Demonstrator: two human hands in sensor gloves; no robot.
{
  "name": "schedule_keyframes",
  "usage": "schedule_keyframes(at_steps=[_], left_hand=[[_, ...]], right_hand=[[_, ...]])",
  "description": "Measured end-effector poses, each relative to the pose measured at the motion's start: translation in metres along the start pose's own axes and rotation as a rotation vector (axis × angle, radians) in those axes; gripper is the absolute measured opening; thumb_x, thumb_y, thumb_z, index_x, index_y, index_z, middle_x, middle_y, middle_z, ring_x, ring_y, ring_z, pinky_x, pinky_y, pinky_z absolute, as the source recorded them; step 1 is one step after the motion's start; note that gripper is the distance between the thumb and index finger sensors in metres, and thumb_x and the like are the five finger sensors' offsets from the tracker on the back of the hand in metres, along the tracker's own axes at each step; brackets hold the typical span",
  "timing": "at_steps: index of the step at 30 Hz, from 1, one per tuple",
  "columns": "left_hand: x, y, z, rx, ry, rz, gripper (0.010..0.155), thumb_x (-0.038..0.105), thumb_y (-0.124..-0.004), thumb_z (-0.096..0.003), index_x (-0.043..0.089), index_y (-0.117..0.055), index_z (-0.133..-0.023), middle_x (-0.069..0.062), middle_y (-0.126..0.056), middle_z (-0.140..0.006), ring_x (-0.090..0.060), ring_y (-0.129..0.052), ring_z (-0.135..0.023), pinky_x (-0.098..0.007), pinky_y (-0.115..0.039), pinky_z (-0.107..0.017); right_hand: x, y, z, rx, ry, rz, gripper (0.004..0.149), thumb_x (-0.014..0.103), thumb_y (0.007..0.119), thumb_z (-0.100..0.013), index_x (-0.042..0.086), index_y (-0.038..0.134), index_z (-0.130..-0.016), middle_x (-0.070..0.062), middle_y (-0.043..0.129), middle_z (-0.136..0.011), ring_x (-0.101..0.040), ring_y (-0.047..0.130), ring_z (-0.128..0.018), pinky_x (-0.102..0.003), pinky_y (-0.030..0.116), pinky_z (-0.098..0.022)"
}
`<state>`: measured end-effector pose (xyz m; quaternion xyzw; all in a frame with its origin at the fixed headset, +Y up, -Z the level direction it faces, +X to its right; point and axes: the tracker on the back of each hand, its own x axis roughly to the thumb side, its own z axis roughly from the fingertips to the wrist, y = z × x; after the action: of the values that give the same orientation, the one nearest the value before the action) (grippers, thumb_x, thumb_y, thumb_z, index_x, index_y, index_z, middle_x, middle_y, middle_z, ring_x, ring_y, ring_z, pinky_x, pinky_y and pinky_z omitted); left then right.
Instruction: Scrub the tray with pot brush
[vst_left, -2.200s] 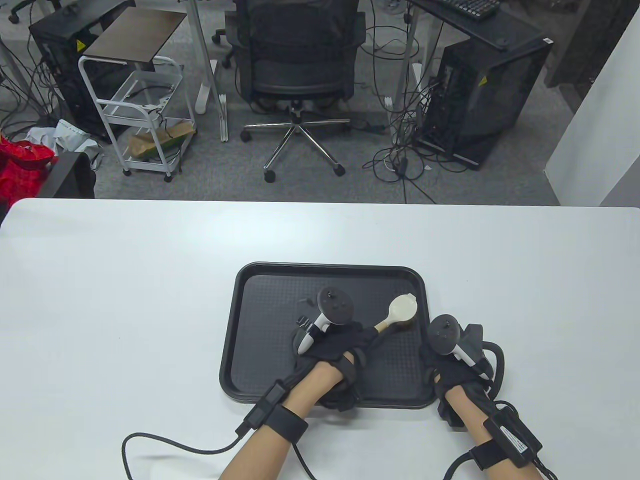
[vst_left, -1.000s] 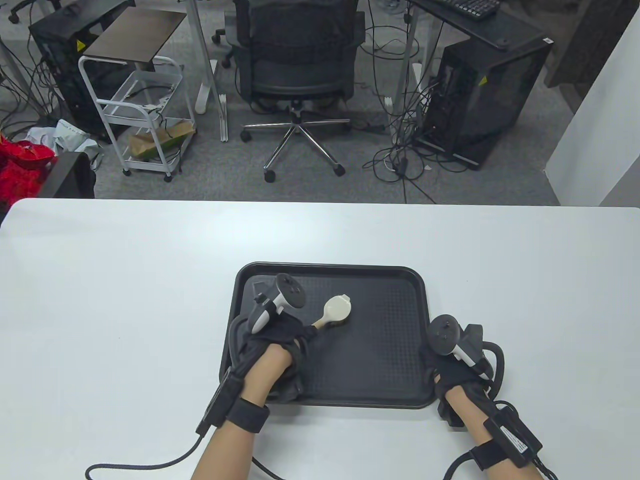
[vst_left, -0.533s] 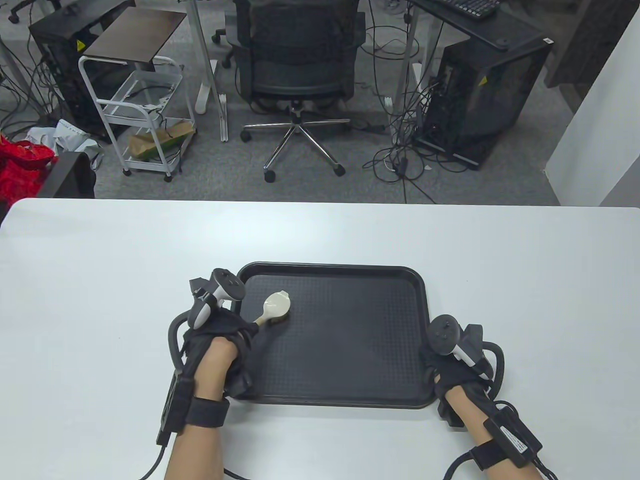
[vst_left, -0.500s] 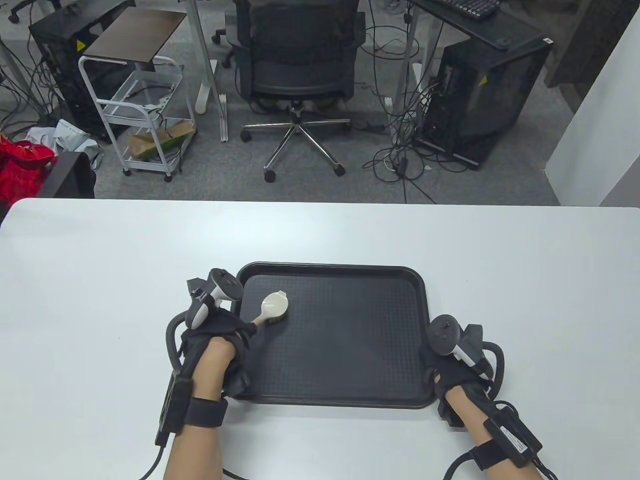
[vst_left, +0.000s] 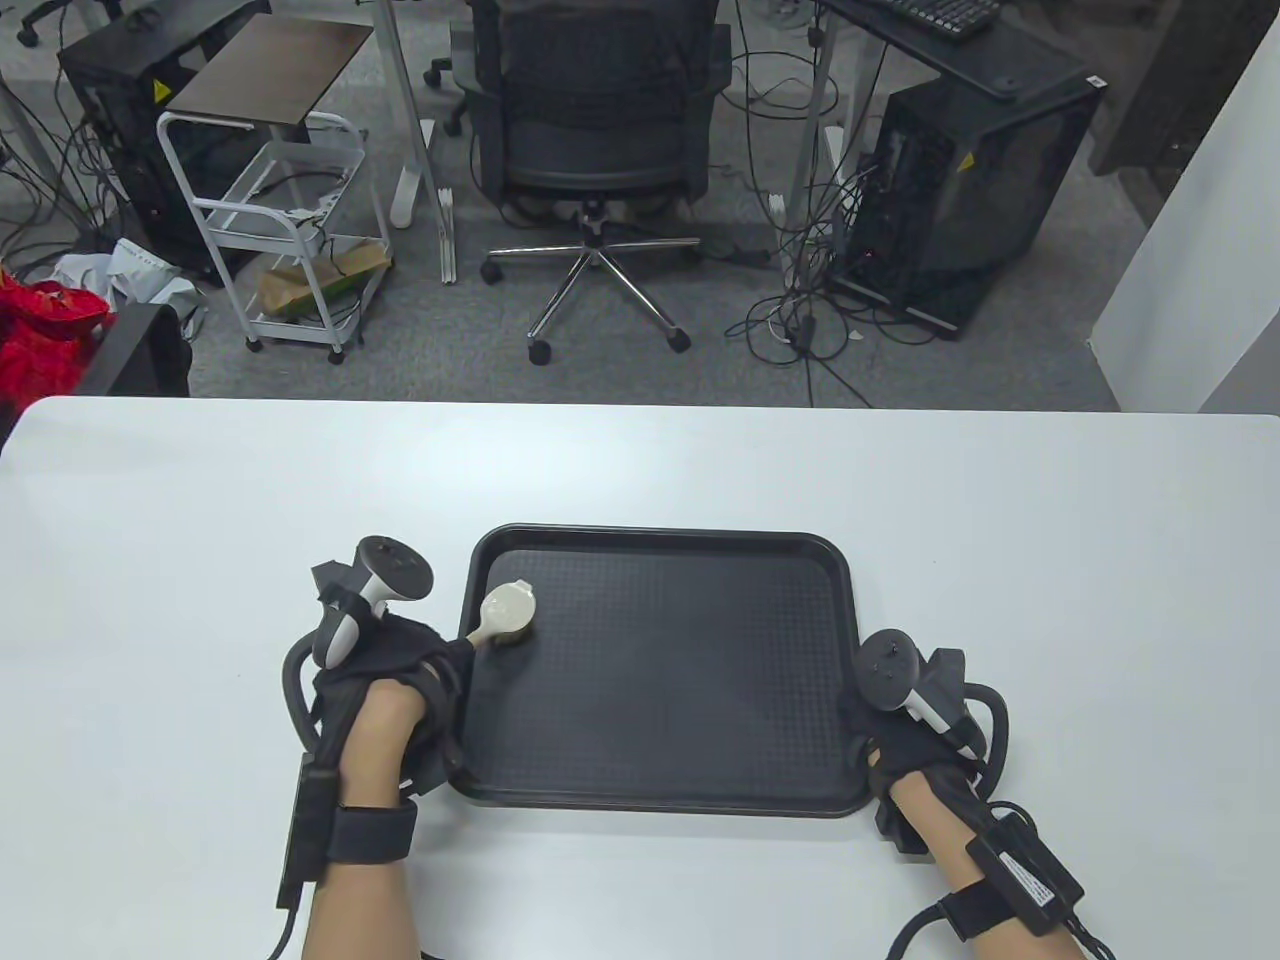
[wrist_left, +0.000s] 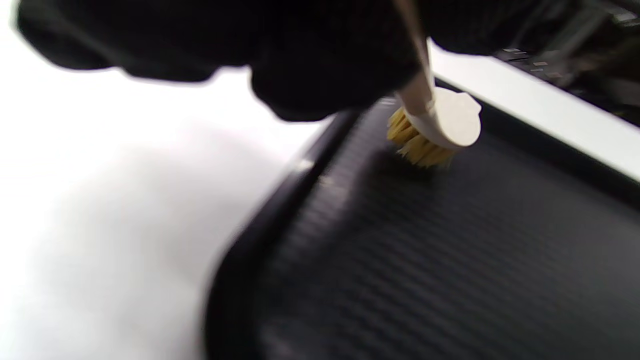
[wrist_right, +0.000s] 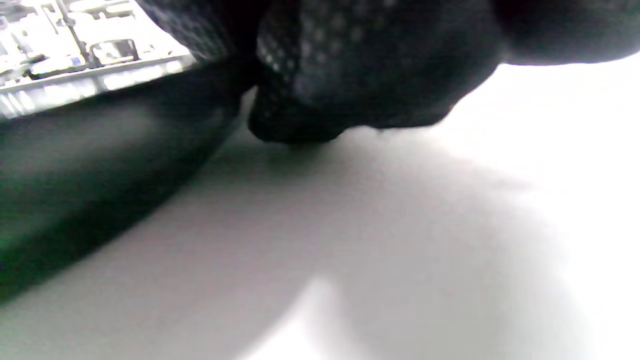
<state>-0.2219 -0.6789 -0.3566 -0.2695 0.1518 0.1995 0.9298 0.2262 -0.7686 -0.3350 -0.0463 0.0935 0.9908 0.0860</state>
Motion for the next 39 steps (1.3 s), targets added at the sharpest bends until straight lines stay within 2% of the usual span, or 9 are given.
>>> schedule_keyframes(at_steps=[6,10,13,15,22,31,39], left_hand=[[0.076,-0.036,0.011,-0.036,-0.293,0.109,0.063,0.058,-0.073,-0.0404,0.009,-0.083,-0.078,0.002,-0.103,-0.038,-0.018,-0.098,-0.015,-0.046,-0.086,-0.038],[0.117,-0.072,0.018,-0.053,-0.38,0.091,0.063,0.059,-0.073,-0.0401,0.009,-0.084,-0.077,0.002,-0.103,-0.037,-0.018,-0.098,-0.014,-0.046,-0.087,-0.037],[0.141,-0.099,0.022,-0.098,-0.422,0.059,0.063,0.059,-0.073,-0.0401,0.009,-0.084,-0.077,0.002,-0.103,-0.037,-0.018,-0.098,-0.014,-0.046,-0.087,-0.037],[0.149,-0.11,0.026,-0.09,-0.431,0.04,0.063,0.058,-0.073,-0.04,0.009,-0.084,-0.077,0.002,-0.103,-0.036,-0.019,-0.098,-0.014,-0.046,-0.087,-0.037],[0.162,-0.136,0.031,-0.034,-0.417,-0.031,0.063,0.058,-0.072,-0.0401,0.009,-0.083,-0.077,0.002,-0.103,-0.037,-0.019,-0.098,-0.014,-0.047,-0.087,-0.037],[0.164,-0.152,0.027,-0.07,-0.437,-0.038,0.062,0.058,-0.072,-0.0399,0.01,-0.083,-0.077,0.001,-0.103,-0.037,-0.019,-0.098,-0.014,-0.047,-0.086,-0.037],[0.16,-0.145,0.029,-0.095,-0.393,-0.131,0.062,0.059,-0.072,-0.0401,0.012,-0.084,-0.079,0.0,-0.103,-0.038,-0.02,-0.097,-0.015,-0.048,-0.085,-0.038]], right_hand=[[0.0,0.0,0.0,0.004,-0.002,-0.005,0.06,0.035,0.076,-0.047,0.004,0.06,-0.095,-0.006,0.097,-0.042,-0.024,0.096,-0.017,-0.045,0.083,-0.022],[-0.001,0.0,-0.001,0.009,-0.005,-0.02,0.06,0.035,0.076,-0.047,0.004,0.06,-0.095,-0.006,0.097,-0.042,-0.023,0.096,-0.017,-0.045,0.083,-0.022],[-0.001,0.0,-0.001,0.01,-0.004,-0.021,0.06,0.035,0.076,-0.047,0.004,0.06,-0.095,-0.006,0.097,-0.042,-0.023,0.096,-0.017,-0.045,0.083,-0.022],[-0.001,0.0,-0.001,0.008,-0.003,-0.016,0.06,0.035,0.076,-0.047,0.004,0.06,-0.095,-0.006,0.097,-0.041,-0.023,0.096,-0.017,-0.045,0.083,-0.022],[-0.001,0.0,-0.001,0.004,0.0,-0.007,0.06,0.035,0.076,-0.047,0.004,0.06,-0.095,-0.006,0.097,-0.041,-0.023,0.096,-0.017,-0.045,0.083,-0.022],[-0.001,0.0,0.0,-0.002,0.001,0.002,0.06,0.035,0.076,-0.047,0.004,0.06,-0.095,-0.006,0.097,-0.041,-0.023,0.096,-0.017,-0.045,0.083,-0.022],[0.0,0.0,0.0,-0.002,0.001,0.001,0.06,0.035,0.076,-0.047,0.004,0.06,-0.095,-0.006,0.097,-0.041,-0.023,0.096,-0.017,-0.045,0.083,-0.022]])
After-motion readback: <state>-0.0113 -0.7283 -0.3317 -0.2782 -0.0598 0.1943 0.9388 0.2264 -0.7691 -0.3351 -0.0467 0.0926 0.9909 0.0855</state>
